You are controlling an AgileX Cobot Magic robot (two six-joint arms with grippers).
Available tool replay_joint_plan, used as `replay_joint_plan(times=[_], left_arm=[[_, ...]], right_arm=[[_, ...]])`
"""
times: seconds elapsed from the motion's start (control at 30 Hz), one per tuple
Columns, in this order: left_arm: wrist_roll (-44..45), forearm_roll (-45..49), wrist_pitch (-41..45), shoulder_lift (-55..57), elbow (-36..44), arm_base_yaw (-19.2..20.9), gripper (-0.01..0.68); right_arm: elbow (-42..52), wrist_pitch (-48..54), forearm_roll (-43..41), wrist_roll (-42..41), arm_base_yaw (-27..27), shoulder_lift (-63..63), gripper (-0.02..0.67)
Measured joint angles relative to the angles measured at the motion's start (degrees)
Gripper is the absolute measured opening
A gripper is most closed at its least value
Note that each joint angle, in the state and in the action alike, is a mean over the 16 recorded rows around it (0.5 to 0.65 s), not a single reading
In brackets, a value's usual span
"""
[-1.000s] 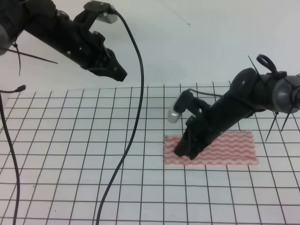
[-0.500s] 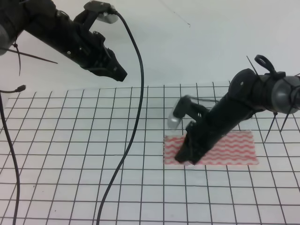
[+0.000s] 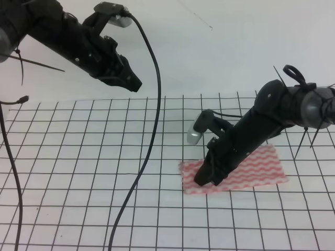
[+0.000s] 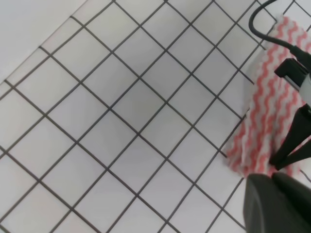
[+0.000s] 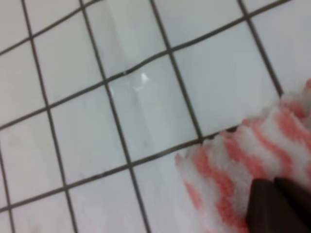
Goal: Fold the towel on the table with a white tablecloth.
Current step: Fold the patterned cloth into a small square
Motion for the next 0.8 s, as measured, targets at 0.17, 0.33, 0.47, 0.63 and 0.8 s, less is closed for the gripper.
replay_joint_plan(times=[0.17, 0.33, 0.47, 0.63, 0.8], left_arm=[[0.2, -0.1, 0.0, 0.0, 0.0, 0.0, 0.000], [0.4, -0.9, 0.0, 0.0, 0.0, -0.2, 0.000], [0.5, -1.7, 0.0, 0.0, 0.0, -1.0, 0.000], [0.8, -2.7, 0.0, -0.1, 0.0, -3.1, 0.000], [1.3, -3.1, -0.1, -1.3, 0.0, -5.8, 0.000]], right_arm=[[0.1, -2.0, -1.8, 4.2, -0.5, -1.9, 0.005], [0.1, -4.1, -7.3, 13.0, -2.8, -5.4, 0.033], [0.5, -4.9, -11.0, 20.7, -6.4, -8.1, 0.068], [1.7, -2.9, -13.5, 26.8, -11.9, -10.5, 0.114], [3.2, -0.8, -12.0, 27.7, -16.2, -11.1, 0.144]])
